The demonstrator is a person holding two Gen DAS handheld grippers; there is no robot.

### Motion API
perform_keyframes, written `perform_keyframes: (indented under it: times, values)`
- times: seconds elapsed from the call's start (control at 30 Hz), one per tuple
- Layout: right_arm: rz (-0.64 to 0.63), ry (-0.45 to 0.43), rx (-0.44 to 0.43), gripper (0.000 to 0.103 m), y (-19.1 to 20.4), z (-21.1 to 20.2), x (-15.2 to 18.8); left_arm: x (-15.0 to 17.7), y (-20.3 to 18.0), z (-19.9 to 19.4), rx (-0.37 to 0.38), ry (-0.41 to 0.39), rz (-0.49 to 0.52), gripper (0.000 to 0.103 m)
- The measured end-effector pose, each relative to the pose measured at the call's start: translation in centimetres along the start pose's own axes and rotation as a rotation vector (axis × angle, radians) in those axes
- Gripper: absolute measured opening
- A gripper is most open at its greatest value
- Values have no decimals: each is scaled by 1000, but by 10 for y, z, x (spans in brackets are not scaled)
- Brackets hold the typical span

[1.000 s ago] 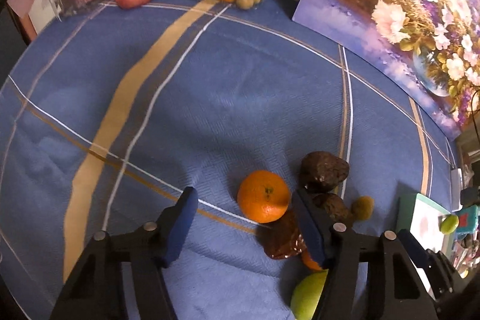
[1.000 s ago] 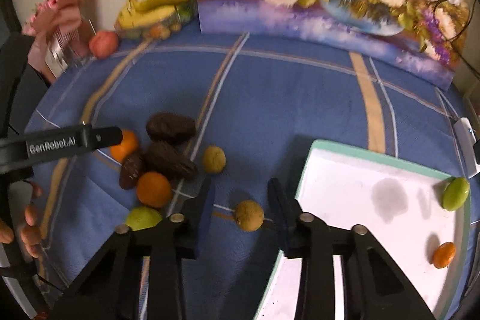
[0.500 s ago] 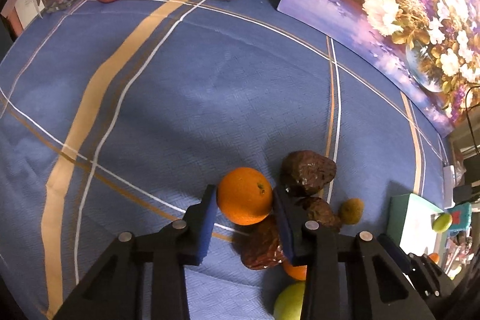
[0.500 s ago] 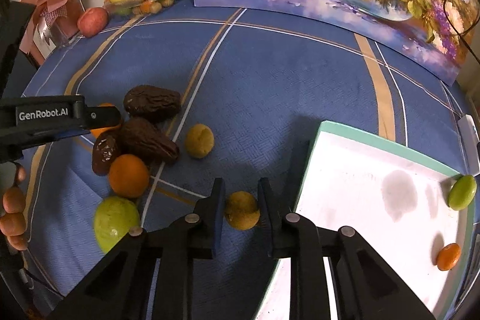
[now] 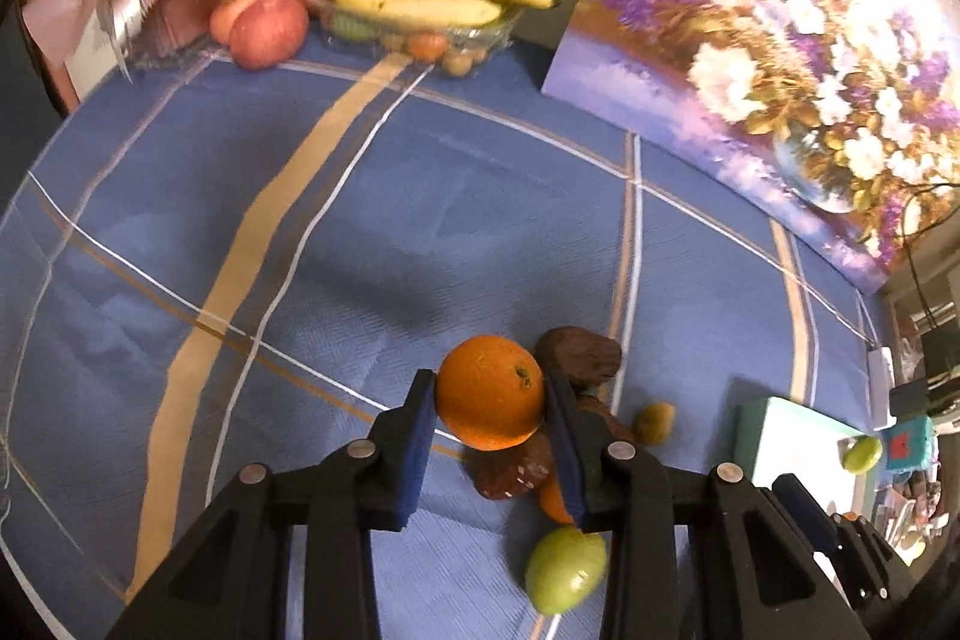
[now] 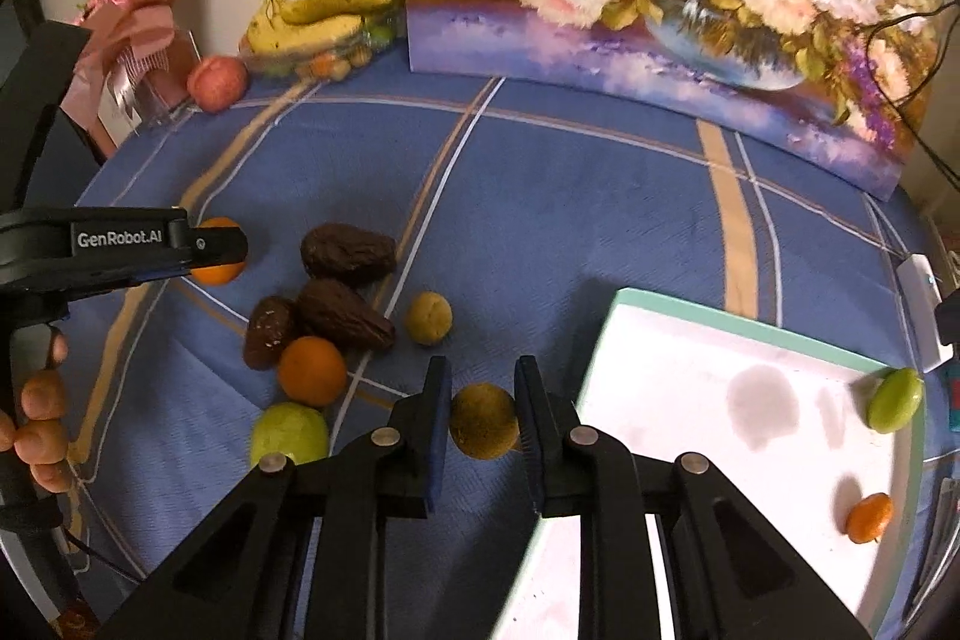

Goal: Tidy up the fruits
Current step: 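Carry the orange in the left gripper while the right carries the kiwi over the tray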

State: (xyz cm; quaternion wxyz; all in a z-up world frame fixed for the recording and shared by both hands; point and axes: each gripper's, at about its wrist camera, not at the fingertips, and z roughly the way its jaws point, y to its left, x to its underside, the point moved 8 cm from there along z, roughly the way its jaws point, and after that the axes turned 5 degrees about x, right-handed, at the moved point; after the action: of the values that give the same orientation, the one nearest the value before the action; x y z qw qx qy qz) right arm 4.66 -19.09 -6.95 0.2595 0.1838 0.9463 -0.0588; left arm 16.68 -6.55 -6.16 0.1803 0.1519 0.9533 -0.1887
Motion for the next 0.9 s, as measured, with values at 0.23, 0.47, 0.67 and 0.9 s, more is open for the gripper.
perform_keyframes:
  times: [0.23,0.47,0.67,0.9]
  values:
    - [52,-11,7,22,-17,-21,8,21,-23,-18,9,-12,47,38]
    - [137,8,12,22,-40,-38,28,42,-57,-32,43,-16,114,38]
    - [185,16,31,22,-59,-52,42,57,-78,-43,58,-25,163,38]
    - [242,21,47,22,-84,-60,55,75,-114,-36,72,10,250,38]
